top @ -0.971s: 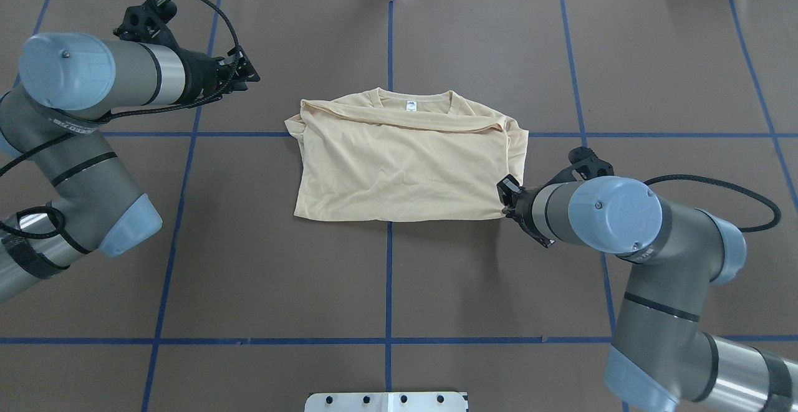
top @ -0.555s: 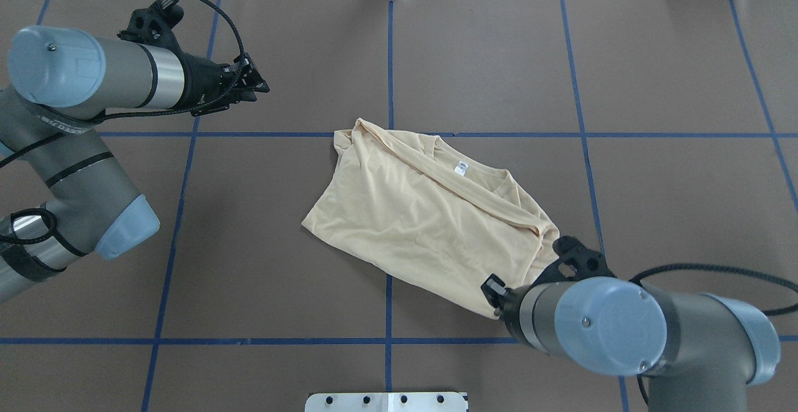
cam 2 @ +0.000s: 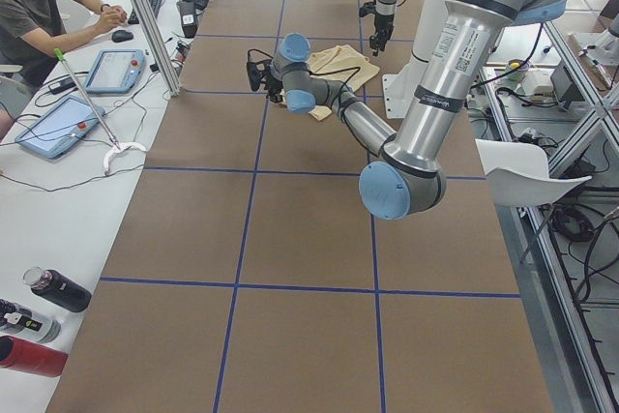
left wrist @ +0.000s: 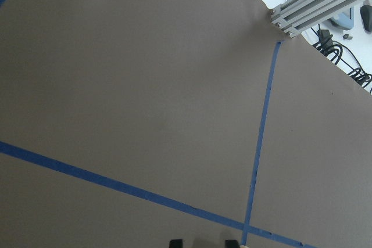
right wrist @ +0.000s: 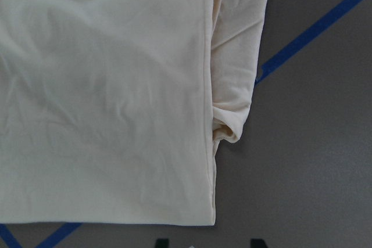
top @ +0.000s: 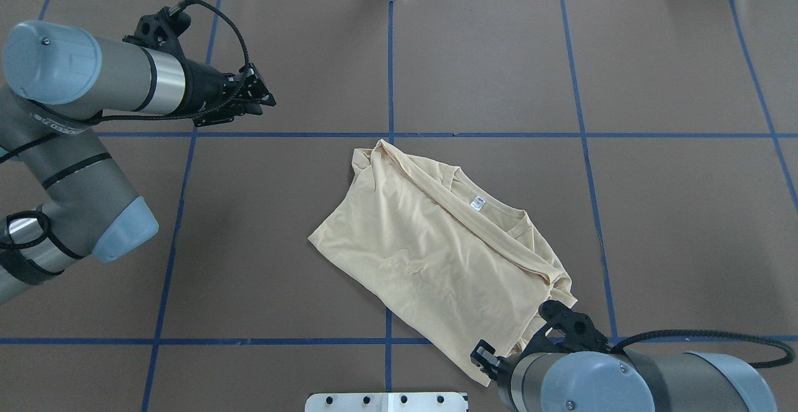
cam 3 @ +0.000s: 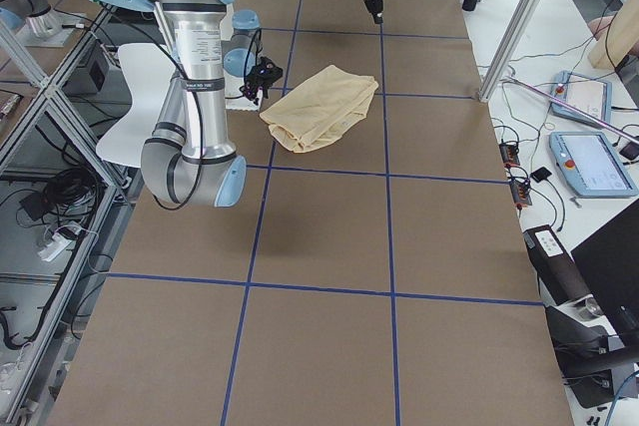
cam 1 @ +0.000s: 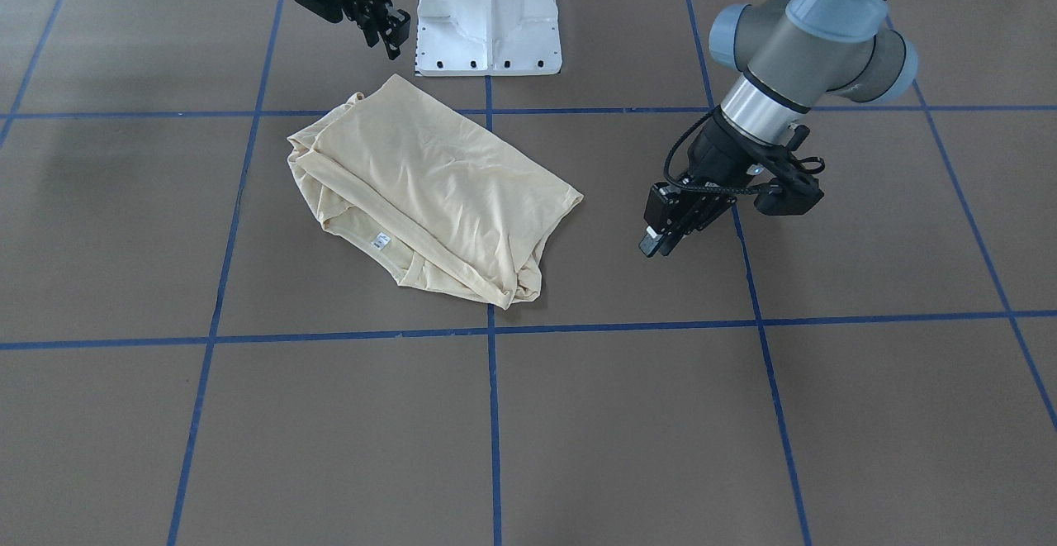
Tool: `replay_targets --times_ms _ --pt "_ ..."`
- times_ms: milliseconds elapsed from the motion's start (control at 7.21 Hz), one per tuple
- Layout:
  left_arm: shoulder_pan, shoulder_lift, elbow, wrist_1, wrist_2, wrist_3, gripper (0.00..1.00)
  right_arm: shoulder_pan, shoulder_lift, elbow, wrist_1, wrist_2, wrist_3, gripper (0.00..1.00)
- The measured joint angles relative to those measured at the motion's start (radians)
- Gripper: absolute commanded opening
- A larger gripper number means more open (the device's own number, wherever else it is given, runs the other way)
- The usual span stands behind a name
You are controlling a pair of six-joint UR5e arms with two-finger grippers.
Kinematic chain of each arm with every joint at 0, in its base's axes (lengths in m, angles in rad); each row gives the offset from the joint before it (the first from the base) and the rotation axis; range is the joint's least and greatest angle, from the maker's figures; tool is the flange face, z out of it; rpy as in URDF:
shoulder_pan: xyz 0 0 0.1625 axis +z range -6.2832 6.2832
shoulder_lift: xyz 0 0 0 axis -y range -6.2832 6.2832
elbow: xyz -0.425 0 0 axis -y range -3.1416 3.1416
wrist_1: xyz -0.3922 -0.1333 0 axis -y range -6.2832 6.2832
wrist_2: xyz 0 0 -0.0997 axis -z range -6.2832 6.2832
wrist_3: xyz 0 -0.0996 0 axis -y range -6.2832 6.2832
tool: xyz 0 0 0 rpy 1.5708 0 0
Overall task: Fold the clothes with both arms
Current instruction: 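Grasp the corner and drag the shirt toward the robot with the right gripper, then release the shirt and raise the right gripper while the left gripper lowers beside the shirt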
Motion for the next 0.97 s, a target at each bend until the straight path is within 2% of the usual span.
replay_targets --times_ms 278,416,694,971 --pt "0.048 0.003 -0.017 0.045 -0.003 -0.058 0.39 0.11 0.007 0.001 0.003 0.003 -0.008 1.0" --pt "0.104 0.014 -0.037 0.076 0.027 -0.107 0.39 0.205 0.029 -0.005 0.009 0.009 -0.035 1.0" --pt "0.268 0.032 -0.091 0.228 0.177 -0.155 0.39 0.43 0.098 -0.058 0.015 0.064 -0.155 1.0" --pt "0.381 0.03 -0.097 0.314 0.272 -0.165 0.39 0.576 0.157 -0.169 0.048 0.141 -0.279 1.0"
